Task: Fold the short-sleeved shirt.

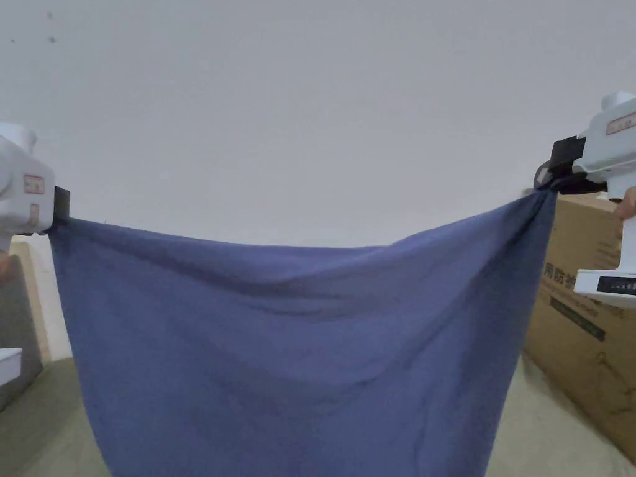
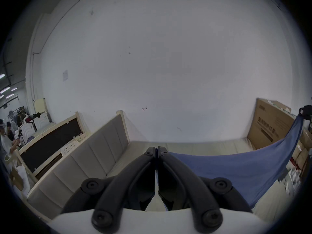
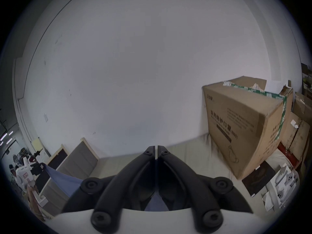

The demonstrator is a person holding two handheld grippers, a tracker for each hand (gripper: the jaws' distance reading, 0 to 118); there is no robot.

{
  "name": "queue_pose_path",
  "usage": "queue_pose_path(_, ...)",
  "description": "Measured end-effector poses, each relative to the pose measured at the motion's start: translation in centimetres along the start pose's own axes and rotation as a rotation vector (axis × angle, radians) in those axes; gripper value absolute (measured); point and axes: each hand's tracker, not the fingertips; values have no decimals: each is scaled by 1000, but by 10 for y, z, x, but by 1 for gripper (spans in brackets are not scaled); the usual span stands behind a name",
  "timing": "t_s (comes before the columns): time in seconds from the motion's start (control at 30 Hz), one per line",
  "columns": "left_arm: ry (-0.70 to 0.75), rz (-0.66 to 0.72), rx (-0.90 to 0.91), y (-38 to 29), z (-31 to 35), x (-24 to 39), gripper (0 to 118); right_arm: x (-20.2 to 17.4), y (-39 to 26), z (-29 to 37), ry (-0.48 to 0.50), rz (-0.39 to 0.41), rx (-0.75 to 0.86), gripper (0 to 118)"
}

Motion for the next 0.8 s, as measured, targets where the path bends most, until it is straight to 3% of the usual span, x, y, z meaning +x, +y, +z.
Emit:
queue_pose_path(0.13,32,-6,27,33,-41,-18,1,3,34,-4,25,-73,61,2)
queue_pose_path(0.23,19,45,50,37,-56,-19,1,-7,41,-4,35,-43,78,2)
queue_pose_path(0.33,40,2,44,26,-70,-9,1,-14,29,-8,17,-7,73,2)
queue_pose_path(0.47,25,29,32,-9,-86,-2,1,11,1,-38,1,-15,19,2)
queue_pose_path(0.53,9,21,-19,-34,-98,0,1,25,-24,-54,-33,-29,-27,2)
queue_pose_path(0.6,13,18,-69,-63,-112,2,1,39,-59,-68,-8,-47,-90,2)
queue_pose_path(0.8,8,-47,-285,-197,-141,34,1,87,-188,-123,-98,-102,-316,2)
